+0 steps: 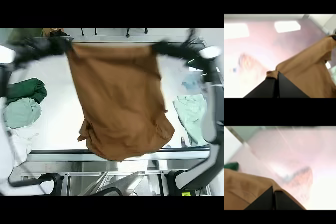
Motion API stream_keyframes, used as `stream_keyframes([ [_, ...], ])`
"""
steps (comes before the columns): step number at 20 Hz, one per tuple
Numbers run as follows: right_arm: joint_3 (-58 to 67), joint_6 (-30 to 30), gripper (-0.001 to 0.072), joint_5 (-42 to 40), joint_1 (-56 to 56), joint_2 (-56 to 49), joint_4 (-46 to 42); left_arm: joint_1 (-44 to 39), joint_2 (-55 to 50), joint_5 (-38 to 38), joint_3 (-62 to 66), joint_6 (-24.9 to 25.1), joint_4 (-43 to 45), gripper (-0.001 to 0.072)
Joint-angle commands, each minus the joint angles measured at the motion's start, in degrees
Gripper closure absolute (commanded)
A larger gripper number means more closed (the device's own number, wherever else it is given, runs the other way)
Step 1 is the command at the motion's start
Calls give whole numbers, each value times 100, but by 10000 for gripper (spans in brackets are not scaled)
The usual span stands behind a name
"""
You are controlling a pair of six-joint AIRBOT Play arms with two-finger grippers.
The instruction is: Fold the shirts.
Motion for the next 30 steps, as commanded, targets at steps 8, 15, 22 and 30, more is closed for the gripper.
stream_keyframes([
  [8, -146, 1405, 400, 1259, -616, -800, -737, 214, -3093, -1067, 1150, 2, 2, 692],
  [15, -2662, 4103, 416, 2599, -1429, 1609, -4092, 258, -3093, -920, 1292, 0, 389, 692],
  [22, -6902, 5158, 205, 2120, -1628, 4658, -4597, 295, -3093, -920, 1292, 2, 391, 692],
  [30, -8441, 5066, 206, 1537, -1628, 5180, -4061, 293, -3093, -905, 1292, 0, 391, 692],
])
